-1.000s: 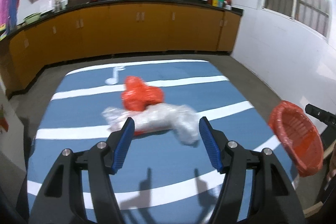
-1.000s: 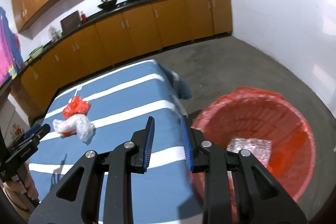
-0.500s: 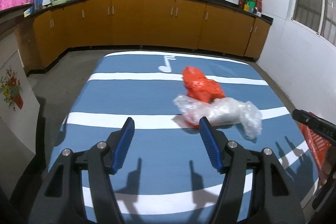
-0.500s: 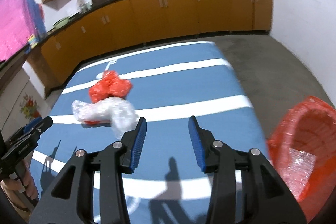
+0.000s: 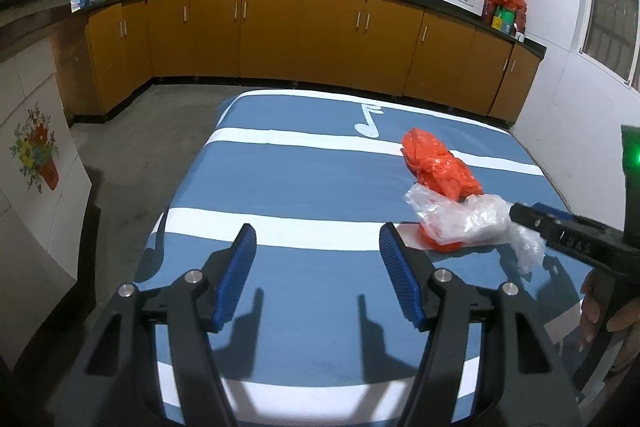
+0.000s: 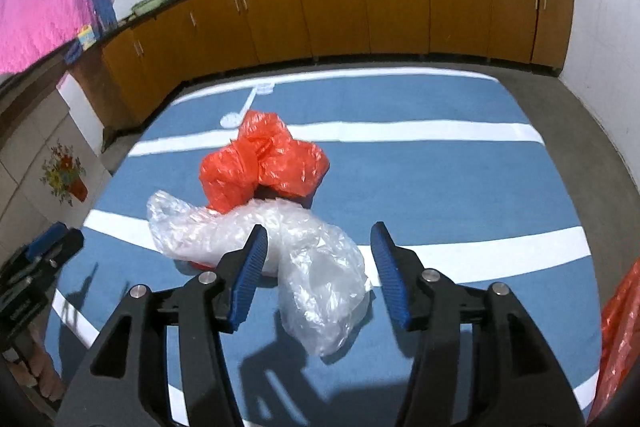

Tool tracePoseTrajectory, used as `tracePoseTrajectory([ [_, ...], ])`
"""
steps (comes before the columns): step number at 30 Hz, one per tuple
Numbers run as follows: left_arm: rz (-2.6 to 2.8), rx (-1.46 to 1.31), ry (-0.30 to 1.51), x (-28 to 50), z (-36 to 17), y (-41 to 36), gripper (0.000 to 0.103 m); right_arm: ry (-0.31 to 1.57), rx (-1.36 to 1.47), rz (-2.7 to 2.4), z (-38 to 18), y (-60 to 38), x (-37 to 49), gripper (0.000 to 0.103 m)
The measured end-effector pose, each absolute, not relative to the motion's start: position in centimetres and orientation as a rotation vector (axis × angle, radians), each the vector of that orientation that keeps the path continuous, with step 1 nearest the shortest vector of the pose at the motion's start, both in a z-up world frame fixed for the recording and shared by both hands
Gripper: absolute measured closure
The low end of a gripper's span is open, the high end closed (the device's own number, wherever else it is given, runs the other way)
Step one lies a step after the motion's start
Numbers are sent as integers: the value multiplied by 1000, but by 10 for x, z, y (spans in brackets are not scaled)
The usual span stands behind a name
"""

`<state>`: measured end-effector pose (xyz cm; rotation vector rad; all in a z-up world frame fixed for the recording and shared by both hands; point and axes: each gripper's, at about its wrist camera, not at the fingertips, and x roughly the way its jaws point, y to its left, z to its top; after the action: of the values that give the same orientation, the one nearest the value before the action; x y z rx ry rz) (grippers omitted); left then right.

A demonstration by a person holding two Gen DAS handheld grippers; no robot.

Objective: Collect trash
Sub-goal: 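Grasp the clear plastic bag with the right tool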

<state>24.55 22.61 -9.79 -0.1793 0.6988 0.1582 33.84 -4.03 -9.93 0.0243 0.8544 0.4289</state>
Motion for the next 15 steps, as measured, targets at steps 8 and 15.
tracePoseTrajectory([
  [8,136,-185,698,254,-97,219,40,893,-24,461,-108,-51,322,89],
  [15,83,-169,702,276,-96,189,40,876,19,361,-106,-105,305,93],
])
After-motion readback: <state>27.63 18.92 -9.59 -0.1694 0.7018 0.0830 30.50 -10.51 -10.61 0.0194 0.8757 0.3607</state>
